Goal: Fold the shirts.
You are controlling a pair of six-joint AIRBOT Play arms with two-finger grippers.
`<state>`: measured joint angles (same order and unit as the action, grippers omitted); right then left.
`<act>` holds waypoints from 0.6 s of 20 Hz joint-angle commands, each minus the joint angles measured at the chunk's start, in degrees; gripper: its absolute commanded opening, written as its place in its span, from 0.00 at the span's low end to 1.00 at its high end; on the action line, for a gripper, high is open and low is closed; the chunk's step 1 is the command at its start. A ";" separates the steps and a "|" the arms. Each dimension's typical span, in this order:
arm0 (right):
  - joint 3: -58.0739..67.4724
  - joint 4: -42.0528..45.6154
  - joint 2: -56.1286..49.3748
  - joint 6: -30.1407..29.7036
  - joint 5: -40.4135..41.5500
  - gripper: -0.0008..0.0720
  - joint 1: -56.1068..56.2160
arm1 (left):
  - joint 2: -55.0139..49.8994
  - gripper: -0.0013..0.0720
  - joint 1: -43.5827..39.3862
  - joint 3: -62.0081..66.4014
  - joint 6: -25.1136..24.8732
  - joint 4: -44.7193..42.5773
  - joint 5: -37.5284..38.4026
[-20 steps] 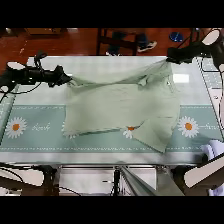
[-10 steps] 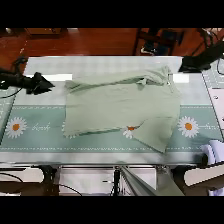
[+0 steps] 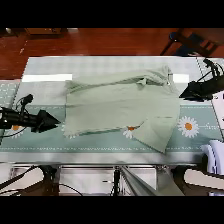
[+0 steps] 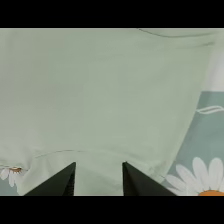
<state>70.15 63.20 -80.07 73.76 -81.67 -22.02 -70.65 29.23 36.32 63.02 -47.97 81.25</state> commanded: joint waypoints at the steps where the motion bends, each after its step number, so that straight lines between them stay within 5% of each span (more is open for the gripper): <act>1: -7.56 -2.91 5.27 -2.49 3.87 0.55 -5.22 | 0.85 0.57 0.26 -4.31 -0.81 -0.26 0.22; 8: -14.71 -2.73 10.14 -5.42 3.74 0.55 -14.08 | 0.35 0.56 -5.31 -4.37 4.15 -5.86 -4.98; 12: -16.48 -2.99 11.26 -5.68 3.76 0.55 -16.50 | -4.15 0.57 -13.20 -4.02 5.62 -1.90 -11.19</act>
<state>55.20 60.58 -69.82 68.62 -77.93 -36.60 -72.27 20.71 32.10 67.40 -51.96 74.72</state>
